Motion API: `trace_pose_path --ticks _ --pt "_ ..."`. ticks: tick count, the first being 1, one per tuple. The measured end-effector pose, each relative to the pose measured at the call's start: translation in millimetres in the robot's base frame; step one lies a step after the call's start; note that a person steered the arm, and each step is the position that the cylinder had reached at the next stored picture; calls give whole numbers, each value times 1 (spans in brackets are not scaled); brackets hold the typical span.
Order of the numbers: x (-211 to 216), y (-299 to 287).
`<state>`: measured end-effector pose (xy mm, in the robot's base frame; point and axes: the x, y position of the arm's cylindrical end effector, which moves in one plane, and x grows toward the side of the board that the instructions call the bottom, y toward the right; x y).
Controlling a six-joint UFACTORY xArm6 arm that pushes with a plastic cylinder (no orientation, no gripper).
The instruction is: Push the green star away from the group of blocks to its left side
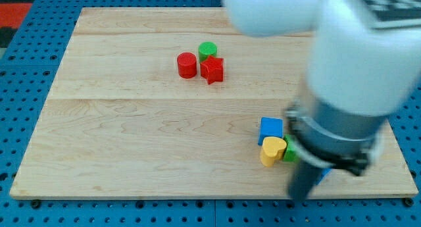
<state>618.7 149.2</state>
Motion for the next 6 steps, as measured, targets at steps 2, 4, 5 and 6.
trace_pose_path --ticks 2,4,5,6 --pt "-68 41" --pt "-75 -15" --pt "-74 -21" --pt "-50 -7"
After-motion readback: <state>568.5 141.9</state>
